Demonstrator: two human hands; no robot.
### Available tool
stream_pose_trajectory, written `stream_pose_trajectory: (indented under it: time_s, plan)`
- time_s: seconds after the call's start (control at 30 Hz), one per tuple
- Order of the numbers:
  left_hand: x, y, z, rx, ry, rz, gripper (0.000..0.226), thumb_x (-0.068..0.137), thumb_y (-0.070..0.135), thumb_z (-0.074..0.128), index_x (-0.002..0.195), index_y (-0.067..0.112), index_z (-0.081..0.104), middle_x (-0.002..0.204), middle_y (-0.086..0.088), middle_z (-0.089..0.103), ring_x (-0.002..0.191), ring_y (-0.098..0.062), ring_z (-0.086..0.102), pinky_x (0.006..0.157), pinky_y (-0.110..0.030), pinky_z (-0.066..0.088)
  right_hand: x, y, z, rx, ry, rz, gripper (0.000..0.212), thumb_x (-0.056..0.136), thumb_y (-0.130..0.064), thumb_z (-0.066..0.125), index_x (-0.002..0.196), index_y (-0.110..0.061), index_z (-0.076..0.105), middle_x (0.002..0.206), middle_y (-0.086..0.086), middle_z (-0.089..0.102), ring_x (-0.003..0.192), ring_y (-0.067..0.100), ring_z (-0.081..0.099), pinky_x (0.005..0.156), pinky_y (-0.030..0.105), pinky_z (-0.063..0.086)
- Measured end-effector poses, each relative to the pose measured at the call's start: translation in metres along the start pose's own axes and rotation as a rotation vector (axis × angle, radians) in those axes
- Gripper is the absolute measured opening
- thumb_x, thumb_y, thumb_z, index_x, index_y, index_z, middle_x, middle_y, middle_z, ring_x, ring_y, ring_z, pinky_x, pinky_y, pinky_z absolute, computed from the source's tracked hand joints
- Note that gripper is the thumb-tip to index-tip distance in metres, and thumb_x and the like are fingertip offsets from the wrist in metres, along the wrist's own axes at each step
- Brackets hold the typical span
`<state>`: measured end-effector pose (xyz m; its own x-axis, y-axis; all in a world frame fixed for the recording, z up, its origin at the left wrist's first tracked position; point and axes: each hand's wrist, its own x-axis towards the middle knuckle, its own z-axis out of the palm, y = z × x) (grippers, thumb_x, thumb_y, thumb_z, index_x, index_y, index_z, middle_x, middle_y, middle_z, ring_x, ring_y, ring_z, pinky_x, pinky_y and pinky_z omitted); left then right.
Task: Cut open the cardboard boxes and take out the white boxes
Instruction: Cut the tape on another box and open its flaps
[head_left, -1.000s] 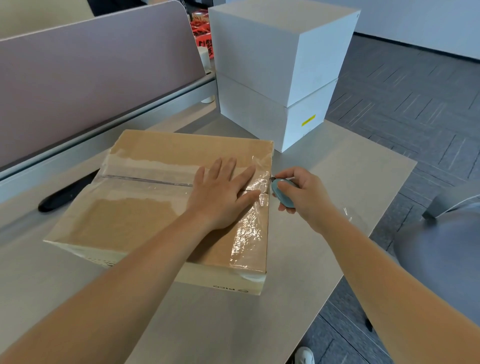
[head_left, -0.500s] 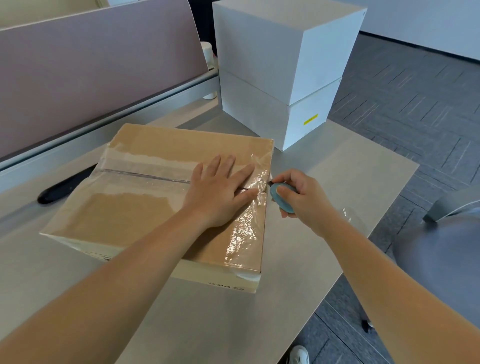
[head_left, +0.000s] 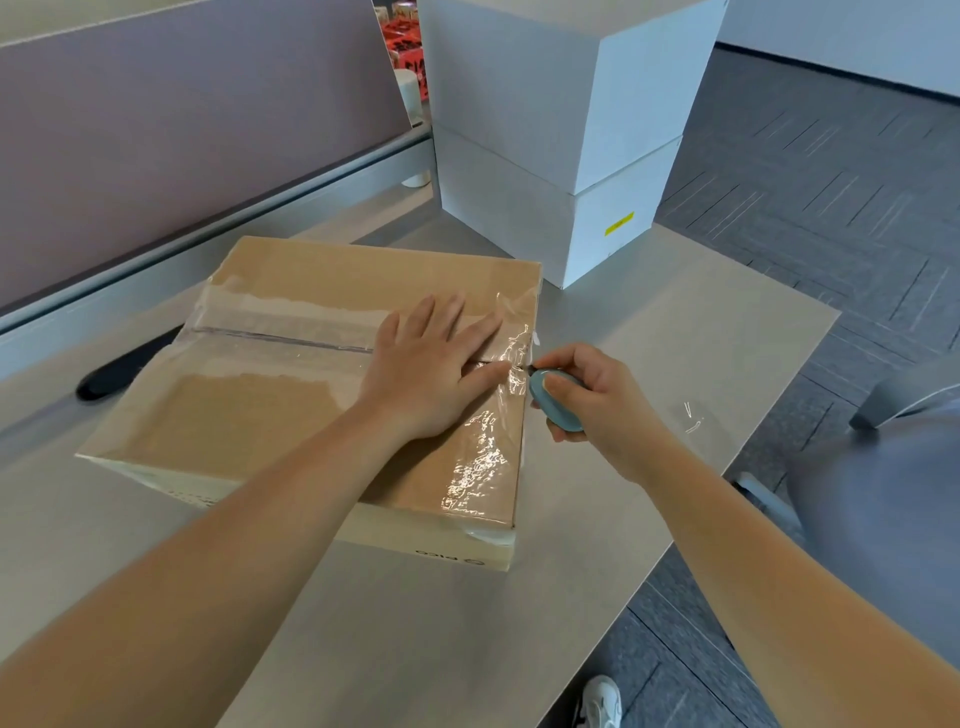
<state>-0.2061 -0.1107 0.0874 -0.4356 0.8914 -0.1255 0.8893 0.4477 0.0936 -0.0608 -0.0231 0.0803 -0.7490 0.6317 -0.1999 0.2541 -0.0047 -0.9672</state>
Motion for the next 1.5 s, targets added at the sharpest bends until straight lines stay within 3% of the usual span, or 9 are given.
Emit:
stream_pose_trajectory:
  time_s: [0.27,0.47,0.63,0.83,1.0,1.17,1.5]
  plan:
    - [0.000,0.000,0.001,-0.009,0.010,0.003,0.059,0.091,0.059,0.021,0.146,0.042,0.009,0.158,0.002,-0.003,0.144,-0.020,-0.006,0.114,-0.041,0.000,-0.009,0.005,0.001,0.058,0.016,0.024,0.027,0.093,-0.001,0.042,0.080,-0.021,0.052,0.075,0.006,0.055,0.038,0.002,0.046,0.044,0.015,0.043]
    - [0.000,0.000,0.000,0.007,0.010,-0.001,0.059,0.091,0.059,0.020,0.146,0.041,0.007,0.158,0.002,-0.004,0.145,-0.021,-0.005,0.114,-0.041,0.001,-0.011,0.008,0.005,-0.036,0.071,-0.004,0.023,0.092,-0.002,0.042,0.082,-0.021,0.051,0.079,0.006,0.055,0.035,0.001,0.045,0.043,0.014,0.042]
    - [-0.002,0.000,0.000,-0.008,0.011,-0.001,0.059,0.091,0.059,0.020,0.146,0.042,0.007,0.158,0.003,-0.003,0.145,-0.020,-0.005,0.115,-0.040,0.000,-0.017,0.007,0.010,0.121,0.119,0.067,0.017,0.093,-0.004,0.042,0.088,-0.017,0.053,0.074,0.004,0.056,0.035,0.002,0.046,0.041,0.014,0.042]
    - [-0.002,0.001,0.000,0.004,0.012,0.001,0.059,0.091,0.058,0.019,0.146,0.041,0.005,0.158,0.002,-0.003,0.145,-0.021,-0.005,0.114,-0.040,0.000,-0.016,0.003,0.017,0.215,0.145,0.108,0.021,0.094,-0.005,0.043,0.081,-0.019,0.052,0.071,0.005,0.056,0.033,0.004,0.045,0.040,0.015,0.040]
    - [-0.001,0.000,0.001,0.001,0.020,0.001,0.058,0.092,0.058,0.021,0.146,0.041,0.008,0.158,0.002,-0.002,0.145,-0.021,-0.005,0.114,-0.040,0.001,-0.014,0.002,0.013,0.089,0.113,0.083,0.017,0.093,-0.003,0.041,0.088,-0.016,0.052,0.081,0.010,0.055,0.039,0.009,0.045,0.043,0.017,0.042]
    - [0.000,0.000,0.001,-0.009,0.023,-0.001,0.058,0.092,0.058,0.023,0.146,0.041,0.009,0.158,0.002,-0.001,0.145,-0.021,-0.004,0.113,-0.040,0.001,-0.023,0.005,0.016,0.026,0.097,0.036,0.027,0.093,-0.003,0.042,0.077,-0.024,0.050,0.077,0.008,0.055,0.037,0.007,0.044,0.046,0.020,0.042]
    - [-0.003,0.001,0.000,-0.011,0.015,-0.004,0.059,0.091,0.059,0.021,0.146,0.041,0.008,0.158,0.002,-0.002,0.145,-0.020,-0.005,0.114,-0.041,0.000,-0.025,0.002,0.006,0.041,-0.012,0.063,0.024,0.093,-0.003,0.044,0.079,-0.021,0.053,0.069,0.004,0.057,0.036,0.005,0.045,0.043,0.018,0.040]
